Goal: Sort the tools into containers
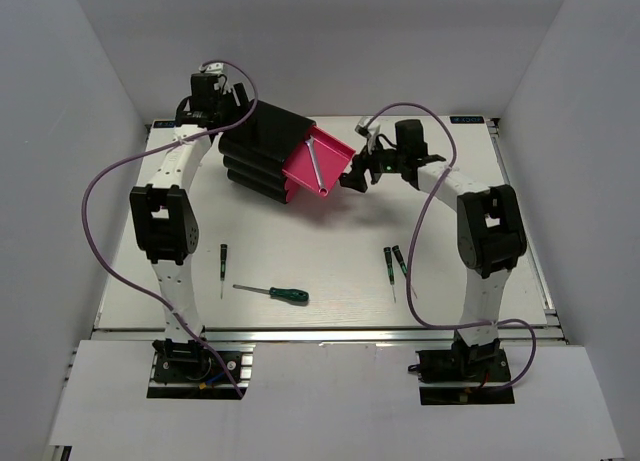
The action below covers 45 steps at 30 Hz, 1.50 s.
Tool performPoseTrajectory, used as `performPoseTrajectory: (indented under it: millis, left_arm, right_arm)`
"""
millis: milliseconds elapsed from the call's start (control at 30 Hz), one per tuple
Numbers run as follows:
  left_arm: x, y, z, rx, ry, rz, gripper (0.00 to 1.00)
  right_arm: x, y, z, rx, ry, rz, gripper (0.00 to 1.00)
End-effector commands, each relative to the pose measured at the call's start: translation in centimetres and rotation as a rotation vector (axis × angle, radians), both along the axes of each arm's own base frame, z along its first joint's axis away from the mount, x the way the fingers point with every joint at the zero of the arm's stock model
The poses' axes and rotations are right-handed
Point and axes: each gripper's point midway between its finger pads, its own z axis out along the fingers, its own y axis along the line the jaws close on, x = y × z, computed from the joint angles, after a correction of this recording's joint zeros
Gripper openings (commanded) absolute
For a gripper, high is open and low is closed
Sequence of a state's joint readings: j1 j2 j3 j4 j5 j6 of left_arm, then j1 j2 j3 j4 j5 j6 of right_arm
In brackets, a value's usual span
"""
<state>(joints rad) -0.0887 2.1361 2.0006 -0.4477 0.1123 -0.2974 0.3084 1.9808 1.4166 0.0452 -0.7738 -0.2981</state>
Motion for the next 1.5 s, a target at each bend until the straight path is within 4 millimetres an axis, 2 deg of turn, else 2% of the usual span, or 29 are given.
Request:
performPoseTrajectory:
  millis: [0, 167, 200, 367, 833, 933, 1200, 1400, 1467]
  left_arm:
    - [-2.3, -1.3, -2.2, -0.016, 0.087, -0.094, 0.80]
    - [-3.1, -2.6, -3.1, -0.062, 0.117, -0.164, 0.78]
    - [-3.2, -2.6, -3.3, -0.065, 0.122, -0.172, 0.77]
    - [-4.0, -3.9, -3.8, -0.105, 0.134, -0.234, 0.77]
    - [-5.1, -7.1, -4.7, -0.143, 0.142, -0.350, 0.77]
    - [-5.5, -7.8, -5.2, -0.144, 0.155, -0.364, 0.77]
    - [-7.3, -9.7, -6.1, -0.146, 0.186, -0.411, 0.77]
    - [-8.0, -9.8, -7.0, -0.140, 0.218, -0.396, 0.77]
    - [-7.7, -9.4, -6.9, -0.131, 0.219, -0.368, 0.77]
  right_arm:
    - [0.9, 2.7, 2.3, 0.034, -0.094, 0.063, 0.79]
    - [1.3, 4.0, 2.3, 0.042, -0.103, 0.075, 0.73]
    - [1.3, 4.1, 2.4, 0.044, -0.105, 0.078, 0.68]
    - [0.8, 4.6, 3.9, 0.072, -0.134, 0.108, 0.59]
    - [0.6, 7.1, 9.8, 0.163, -0.193, 0.099, 0.62]
    - [1.1, 7.4, 9.7, 0.163, -0.190, 0.085, 0.63]
    - [2.8, 8.3, 7.9, 0.157, -0.168, 0.049, 0.65]
    - [3.4, 8.6, 7.6, 0.156, -0.170, 0.039, 0.69]
    - [3.0, 8.1, 7.7, 0.150, -0.167, 0.034, 0.70]
